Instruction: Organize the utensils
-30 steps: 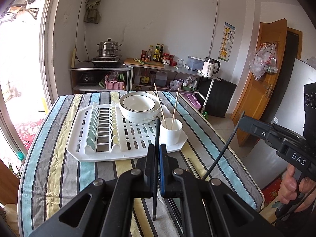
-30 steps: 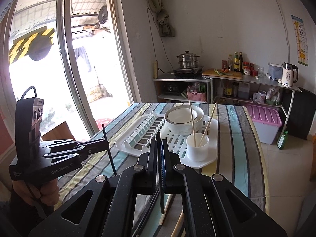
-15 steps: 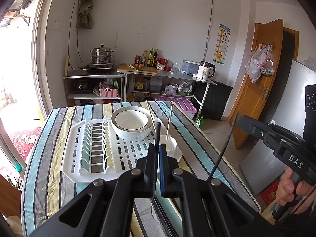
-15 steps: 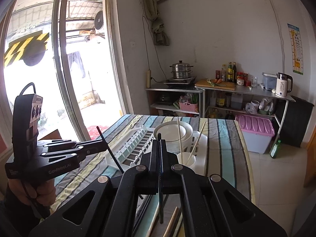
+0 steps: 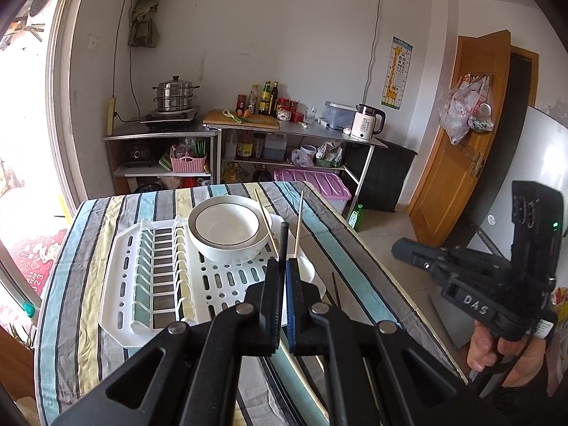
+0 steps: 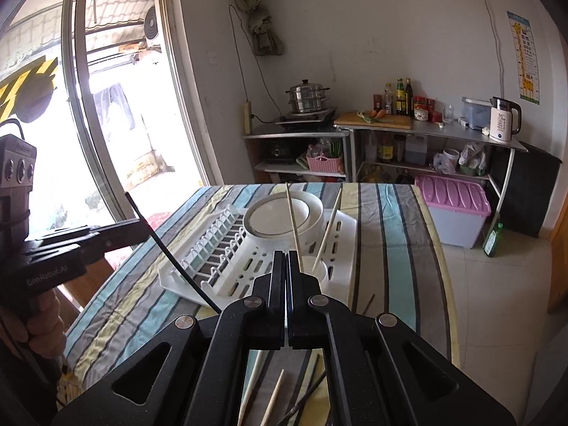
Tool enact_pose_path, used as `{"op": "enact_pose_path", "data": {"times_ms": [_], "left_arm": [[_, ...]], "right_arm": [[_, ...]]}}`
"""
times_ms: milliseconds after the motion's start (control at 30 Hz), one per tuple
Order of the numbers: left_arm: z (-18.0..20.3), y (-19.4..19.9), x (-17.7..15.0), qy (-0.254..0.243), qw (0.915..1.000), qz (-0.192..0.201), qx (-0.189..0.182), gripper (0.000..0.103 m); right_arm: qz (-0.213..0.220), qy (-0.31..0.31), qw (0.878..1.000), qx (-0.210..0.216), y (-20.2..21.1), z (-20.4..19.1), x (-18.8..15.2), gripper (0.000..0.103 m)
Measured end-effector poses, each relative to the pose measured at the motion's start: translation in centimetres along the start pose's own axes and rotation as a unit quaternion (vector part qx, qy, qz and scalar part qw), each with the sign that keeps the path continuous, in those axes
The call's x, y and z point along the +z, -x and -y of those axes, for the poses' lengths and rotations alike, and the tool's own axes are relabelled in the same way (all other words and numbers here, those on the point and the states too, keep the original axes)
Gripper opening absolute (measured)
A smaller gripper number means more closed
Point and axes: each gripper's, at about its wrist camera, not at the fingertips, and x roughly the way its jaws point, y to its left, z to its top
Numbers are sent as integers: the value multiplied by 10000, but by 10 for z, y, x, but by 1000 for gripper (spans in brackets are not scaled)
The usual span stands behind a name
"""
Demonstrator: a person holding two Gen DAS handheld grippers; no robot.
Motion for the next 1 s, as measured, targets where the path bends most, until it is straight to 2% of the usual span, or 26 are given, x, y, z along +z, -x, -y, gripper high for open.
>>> {"op": "enact_pose_path", "data": {"times_ms": [67, 100, 233, 367, 700, 900, 1000], "left_arm": [[-1, 0, 1, 9, 10000, 0, -8, 4], [-1, 0, 2, 3, 10000, 6, -11, 4], [0, 2, 4, -33, 10000, 63, -63, 4], [2, 2, 4, -82, 9998, 78, -131, 4], [0, -7, 7, -137, 9996, 53, -243, 4], [1, -11, 8, -160, 9994, 42, -290, 4], [3, -12, 8, -161, 9994, 24, -315, 4]], "right_arm": [[-318, -252, 9992, -38, -21, 18, -9, 15], [-463, -390, 9982, -58, -32, 29, -14, 17], [-1116, -848, 9895, -366, -75, 61, -34, 17], [-1562, -1071, 9803, -568, -106, 78, -47, 17], [-2021, -1058, 9678, -1062, -147, 88, -52, 15], [-2103, -712, 9657, -1346, -156, 82, -46, 8], [-2096, -723, 9662, -1314, -158, 83, -44, 7]]}}
